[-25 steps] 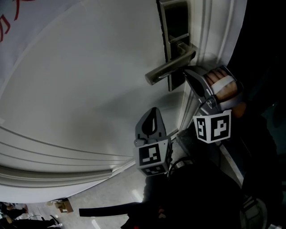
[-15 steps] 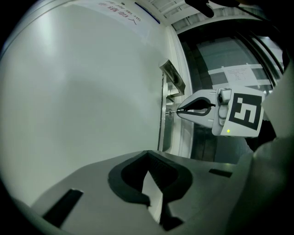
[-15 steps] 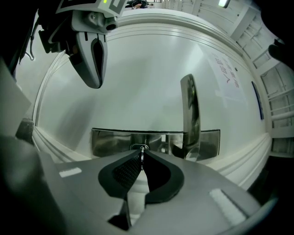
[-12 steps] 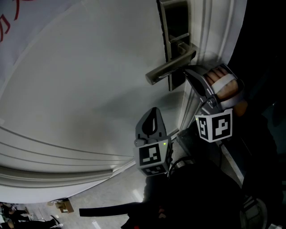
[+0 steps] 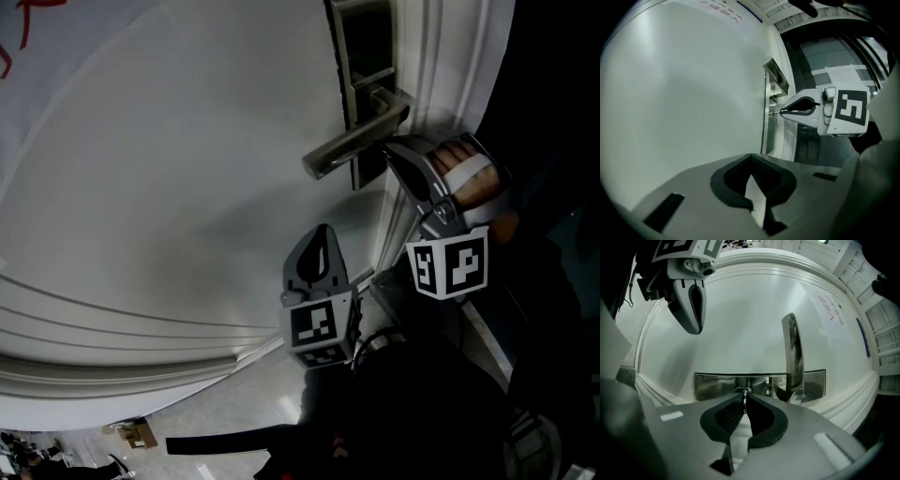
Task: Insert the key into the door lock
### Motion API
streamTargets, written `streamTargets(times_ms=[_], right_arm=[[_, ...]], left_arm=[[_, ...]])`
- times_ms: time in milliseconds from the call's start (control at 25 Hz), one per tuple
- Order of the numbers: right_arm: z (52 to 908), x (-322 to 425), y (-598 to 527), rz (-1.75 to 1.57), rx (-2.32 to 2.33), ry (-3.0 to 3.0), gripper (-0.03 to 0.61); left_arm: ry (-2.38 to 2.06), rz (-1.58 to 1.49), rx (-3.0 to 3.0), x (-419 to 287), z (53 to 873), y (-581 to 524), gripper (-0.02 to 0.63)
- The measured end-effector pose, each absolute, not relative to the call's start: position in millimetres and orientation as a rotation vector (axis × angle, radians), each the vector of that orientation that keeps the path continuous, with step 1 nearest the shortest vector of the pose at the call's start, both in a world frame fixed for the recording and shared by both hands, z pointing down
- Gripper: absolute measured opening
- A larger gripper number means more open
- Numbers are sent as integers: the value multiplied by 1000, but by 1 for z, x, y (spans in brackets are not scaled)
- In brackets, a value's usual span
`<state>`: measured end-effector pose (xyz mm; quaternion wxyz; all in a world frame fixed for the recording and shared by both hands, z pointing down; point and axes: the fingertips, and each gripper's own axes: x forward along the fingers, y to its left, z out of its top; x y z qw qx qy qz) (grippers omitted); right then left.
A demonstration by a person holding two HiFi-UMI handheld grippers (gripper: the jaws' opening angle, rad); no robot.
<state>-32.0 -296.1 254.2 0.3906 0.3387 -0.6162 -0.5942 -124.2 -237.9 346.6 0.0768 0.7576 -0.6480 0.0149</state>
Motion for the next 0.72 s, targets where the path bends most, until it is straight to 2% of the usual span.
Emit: streamTargets(times_ms=[720], right_arm=[[253,-36,-299,-1502,860,-1547,17]], left_arm=[[-1915,14,2297,-124,341,-245,2]])
